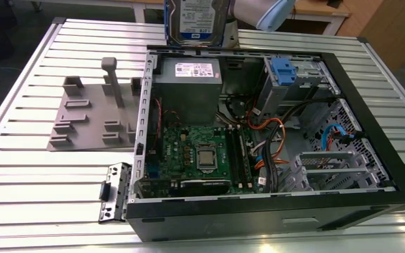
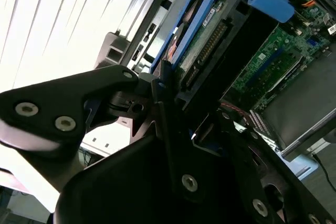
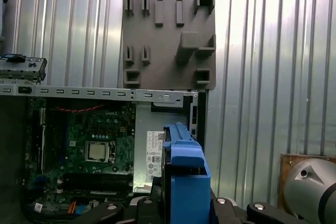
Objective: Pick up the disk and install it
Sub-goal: 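Pick up the disk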
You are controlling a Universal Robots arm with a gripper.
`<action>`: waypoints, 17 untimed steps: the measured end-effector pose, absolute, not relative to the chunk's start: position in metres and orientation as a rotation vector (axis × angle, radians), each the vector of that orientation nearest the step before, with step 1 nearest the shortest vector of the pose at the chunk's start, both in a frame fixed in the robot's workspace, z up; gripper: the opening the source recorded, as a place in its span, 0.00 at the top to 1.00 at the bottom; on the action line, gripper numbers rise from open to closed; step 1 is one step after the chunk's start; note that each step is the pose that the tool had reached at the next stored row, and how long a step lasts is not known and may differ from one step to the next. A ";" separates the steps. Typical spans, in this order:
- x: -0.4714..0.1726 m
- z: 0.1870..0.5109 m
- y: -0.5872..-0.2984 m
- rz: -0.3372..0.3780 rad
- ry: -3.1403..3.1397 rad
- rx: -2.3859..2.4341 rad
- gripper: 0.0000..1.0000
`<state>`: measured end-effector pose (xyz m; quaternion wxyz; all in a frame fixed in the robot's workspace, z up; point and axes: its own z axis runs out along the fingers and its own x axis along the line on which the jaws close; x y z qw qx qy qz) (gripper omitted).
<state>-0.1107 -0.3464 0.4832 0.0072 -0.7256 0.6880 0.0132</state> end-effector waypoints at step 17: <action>-0.110 0.483 -0.364 0.041 2.151 -2.269 0.64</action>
